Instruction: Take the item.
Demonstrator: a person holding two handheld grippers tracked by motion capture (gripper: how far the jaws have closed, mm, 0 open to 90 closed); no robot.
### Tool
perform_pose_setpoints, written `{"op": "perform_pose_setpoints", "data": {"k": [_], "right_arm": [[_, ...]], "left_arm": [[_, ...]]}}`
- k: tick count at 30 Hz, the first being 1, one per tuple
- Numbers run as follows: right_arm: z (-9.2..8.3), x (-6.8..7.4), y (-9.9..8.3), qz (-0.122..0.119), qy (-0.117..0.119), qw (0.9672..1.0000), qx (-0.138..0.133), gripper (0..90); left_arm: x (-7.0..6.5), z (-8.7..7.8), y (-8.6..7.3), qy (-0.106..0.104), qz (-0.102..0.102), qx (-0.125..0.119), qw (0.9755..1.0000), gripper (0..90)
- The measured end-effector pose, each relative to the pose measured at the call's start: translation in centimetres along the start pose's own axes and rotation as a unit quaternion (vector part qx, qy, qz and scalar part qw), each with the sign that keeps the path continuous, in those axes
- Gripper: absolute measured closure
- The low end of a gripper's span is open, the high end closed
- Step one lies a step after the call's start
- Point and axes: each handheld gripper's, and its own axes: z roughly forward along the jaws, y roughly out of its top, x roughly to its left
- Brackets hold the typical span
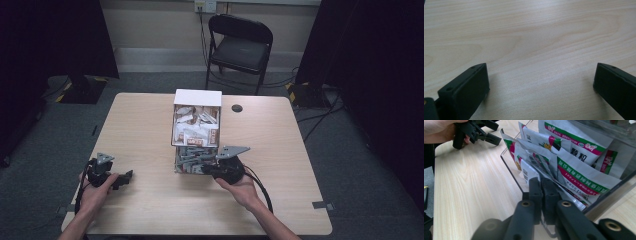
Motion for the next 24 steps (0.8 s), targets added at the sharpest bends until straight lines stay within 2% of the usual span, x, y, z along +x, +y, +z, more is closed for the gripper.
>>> {"op": "perform_pose_setpoints", "data": {"k": [7,24], "right_arm": [[-0.1,0.1,0.1,-0.010,0.001,0.9999,-0.003,89.3],[-1.5,0.3,0.6,-0.010,0.011,0.9996,-0.026,89.6]], "left_arm": [[0.0,0.0,0.0,0.000,0.000,0.000,1.0000,0.0],[0.0,0.0,0.0,0.000,0.001,0.001,1.0000,0.0]]}}
